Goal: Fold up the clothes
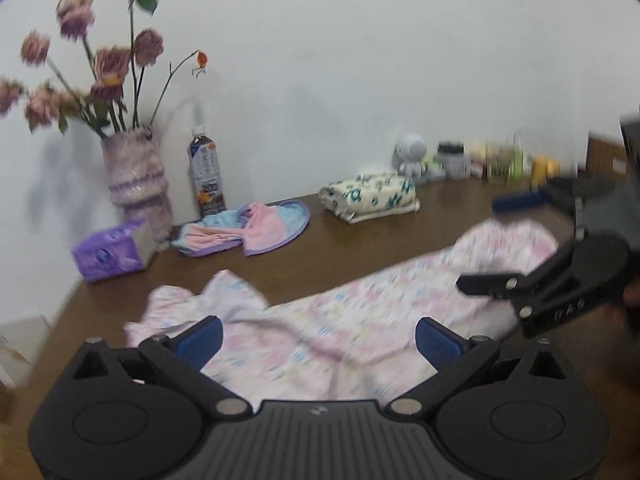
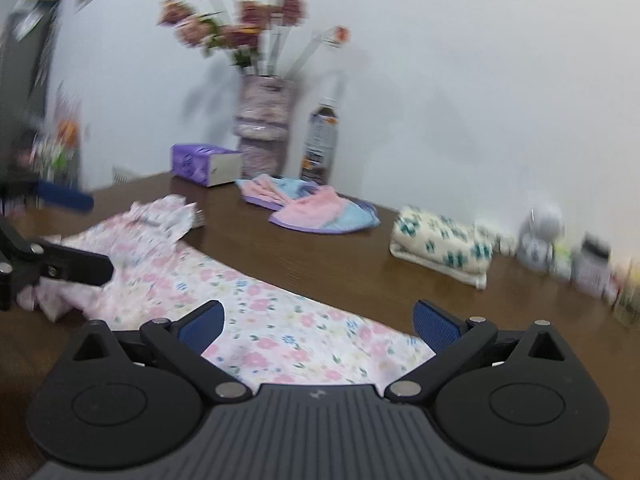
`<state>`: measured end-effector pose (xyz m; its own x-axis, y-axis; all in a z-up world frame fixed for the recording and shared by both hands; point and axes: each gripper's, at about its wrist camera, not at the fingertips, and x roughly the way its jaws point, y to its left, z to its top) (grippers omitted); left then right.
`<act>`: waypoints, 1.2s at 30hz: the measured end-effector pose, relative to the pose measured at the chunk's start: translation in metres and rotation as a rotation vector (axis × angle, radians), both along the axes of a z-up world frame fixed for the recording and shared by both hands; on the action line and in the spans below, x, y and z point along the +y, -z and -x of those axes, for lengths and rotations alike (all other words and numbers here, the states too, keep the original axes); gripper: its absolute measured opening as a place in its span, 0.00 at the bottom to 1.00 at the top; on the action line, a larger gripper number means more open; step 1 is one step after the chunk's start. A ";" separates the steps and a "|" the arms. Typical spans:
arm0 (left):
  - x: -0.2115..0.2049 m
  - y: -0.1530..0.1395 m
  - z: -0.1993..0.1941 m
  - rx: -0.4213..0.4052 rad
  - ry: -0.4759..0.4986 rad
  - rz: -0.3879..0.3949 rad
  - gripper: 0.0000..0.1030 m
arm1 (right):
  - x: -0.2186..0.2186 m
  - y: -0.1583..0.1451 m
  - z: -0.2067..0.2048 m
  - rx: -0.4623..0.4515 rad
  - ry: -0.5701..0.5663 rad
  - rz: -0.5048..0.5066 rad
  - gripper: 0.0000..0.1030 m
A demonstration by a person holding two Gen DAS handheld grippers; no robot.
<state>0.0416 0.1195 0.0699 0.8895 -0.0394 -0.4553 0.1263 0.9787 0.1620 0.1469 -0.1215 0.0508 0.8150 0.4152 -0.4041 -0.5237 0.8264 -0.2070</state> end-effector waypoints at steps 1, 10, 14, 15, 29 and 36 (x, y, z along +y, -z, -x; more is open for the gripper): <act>0.004 0.000 0.006 0.004 0.002 -0.030 1.00 | 0.009 0.000 0.007 -0.029 -0.022 0.046 0.99; 0.042 0.018 0.063 0.084 0.064 -0.359 1.00 | 0.099 0.014 0.067 -0.256 -0.248 0.371 0.99; 0.059 0.028 0.070 0.134 0.091 -0.411 0.98 | 0.134 0.024 0.083 -0.285 -0.362 0.458 0.99; 0.063 0.030 0.071 0.144 0.096 -0.425 0.97 | 0.142 0.026 0.086 -0.287 -0.385 0.470 0.99; 0.080 0.042 0.072 0.217 0.268 -0.521 0.80 | 0.223 0.054 0.099 -0.346 -0.618 0.680 0.75; 0.071 0.048 0.062 0.183 0.322 -0.549 0.80 | 0.240 0.057 0.096 -0.291 -0.691 0.707 0.07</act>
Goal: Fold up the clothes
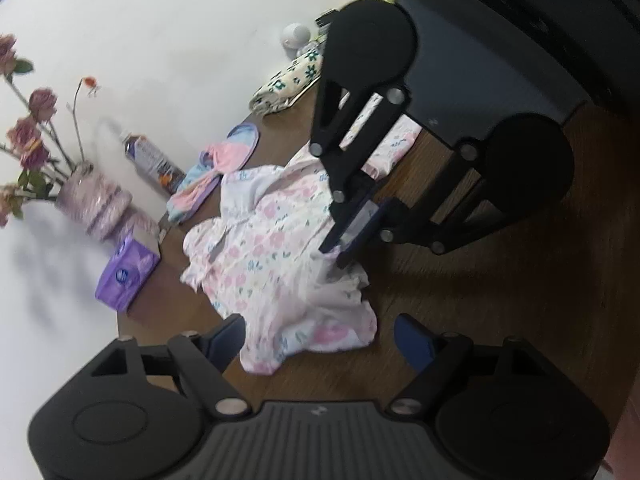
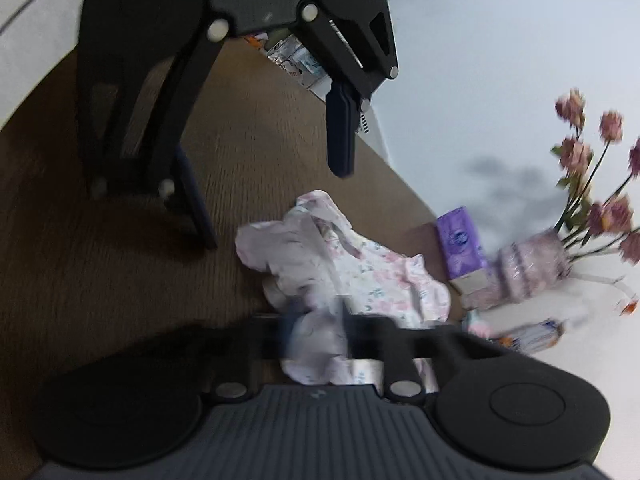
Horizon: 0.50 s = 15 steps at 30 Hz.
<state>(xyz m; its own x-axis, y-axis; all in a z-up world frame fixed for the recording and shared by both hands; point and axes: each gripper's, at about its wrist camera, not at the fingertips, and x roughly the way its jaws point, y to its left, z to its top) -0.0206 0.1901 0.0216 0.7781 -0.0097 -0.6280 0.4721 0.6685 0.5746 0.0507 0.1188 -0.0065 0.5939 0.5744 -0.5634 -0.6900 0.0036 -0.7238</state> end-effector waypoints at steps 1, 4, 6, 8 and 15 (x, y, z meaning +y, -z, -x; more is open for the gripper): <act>-0.002 0.001 -0.002 -0.004 0.008 -0.012 0.80 | 0.000 -0.002 -0.001 0.014 0.011 -0.012 0.06; -0.007 0.002 -0.008 -0.020 0.028 -0.055 0.80 | -0.003 -0.011 -0.006 0.057 0.058 -0.070 0.04; -0.010 0.004 -0.013 -0.026 0.033 -0.077 0.79 | -0.005 -0.020 -0.012 0.095 0.096 -0.119 0.04; -0.014 0.006 -0.018 -0.030 0.037 -0.099 0.72 | -0.007 -0.028 -0.016 0.130 0.127 -0.154 0.04; -0.013 0.002 -0.023 -0.012 0.057 -0.122 0.05 | -0.011 -0.038 -0.019 0.136 0.139 -0.186 0.04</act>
